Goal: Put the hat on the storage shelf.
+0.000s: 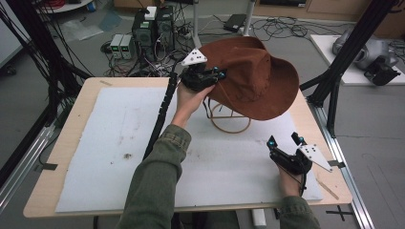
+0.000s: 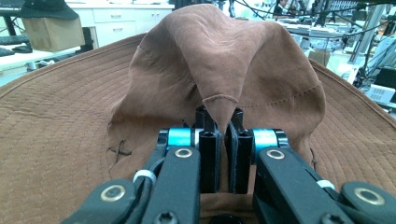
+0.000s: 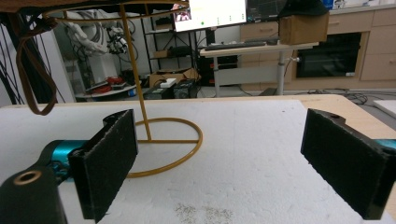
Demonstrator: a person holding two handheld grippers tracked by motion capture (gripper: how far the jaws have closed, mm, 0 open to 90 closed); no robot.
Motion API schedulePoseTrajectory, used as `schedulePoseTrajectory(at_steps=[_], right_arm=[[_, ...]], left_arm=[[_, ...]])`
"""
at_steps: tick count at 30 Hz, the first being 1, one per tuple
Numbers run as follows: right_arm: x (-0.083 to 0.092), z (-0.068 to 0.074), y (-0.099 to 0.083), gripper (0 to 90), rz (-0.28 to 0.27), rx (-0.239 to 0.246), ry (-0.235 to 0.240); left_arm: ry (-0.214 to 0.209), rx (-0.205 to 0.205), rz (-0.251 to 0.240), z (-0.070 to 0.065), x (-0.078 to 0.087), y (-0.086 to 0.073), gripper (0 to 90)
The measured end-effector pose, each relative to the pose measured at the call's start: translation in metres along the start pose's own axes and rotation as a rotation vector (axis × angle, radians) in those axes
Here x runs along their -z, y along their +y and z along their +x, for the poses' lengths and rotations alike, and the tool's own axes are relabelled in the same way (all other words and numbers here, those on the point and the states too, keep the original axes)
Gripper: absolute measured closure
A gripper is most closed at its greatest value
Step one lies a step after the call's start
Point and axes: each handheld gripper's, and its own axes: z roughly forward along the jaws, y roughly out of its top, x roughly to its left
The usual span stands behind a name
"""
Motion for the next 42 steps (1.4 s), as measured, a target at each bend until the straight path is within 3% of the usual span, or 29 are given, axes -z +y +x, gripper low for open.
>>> schedulePoseTrajectory(at_steps=[9, 12, 13, 14, 16, 20, 30, 33, 42], right_arm=[[0.000, 0.001, 0.000, 10.2, -0.002, 0.006, 0.002], [-0.001, 0.002, 0.000, 10.2, 0.001, 0.006, 0.005], [-0.001, 0.002, 0.000, 10.2, 0.001, 0.009, 0.003], [-0.001, 0.002, 0.000, 10.2, 0.001, 0.009, 0.003], [-0.001, 0.002, 0.000, 10.2, -0.004, 0.011, 0.007], [0.000, 0.003, 0.000, 10.1, -0.001, 0.008, 0.004], [0.000, 0.003, 0.000, 10.1, -0.010, 0.015, 0.005], [0.000, 0.003, 0.000, 10.1, -0.007, 0.011, 0.005], [0.001, 0.003, 0.001, 10.1, -0.015, 0.005, 0.003]], left_arm=[[0.017, 0.000, -0.001, -0.002, 0.000, 0.001, 81.0], [0.022, 0.011, -0.015, -0.001, 0.001, 0.002, 73.9], [0.022, 0.009, -0.018, -0.001, 0.001, 0.002, 62.5], [0.018, 0.009, -0.025, -0.001, 0.002, 0.002, 62.5], [0.008, -0.003, -0.034, -0.002, 0.003, 0.003, 51.7], [0.007, -0.042, -0.040, -0.006, 0.004, 0.006, 38.9], [0.028, -0.038, -0.055, -0.007, 0.007, 0.007, 28.9], [0.005, -0.039, -0.072, -0.006, 0.011, 0.007, 23.9], [0.055, -0.062, -0.102, -0.006, 0.032, 0.011, 17.9]])
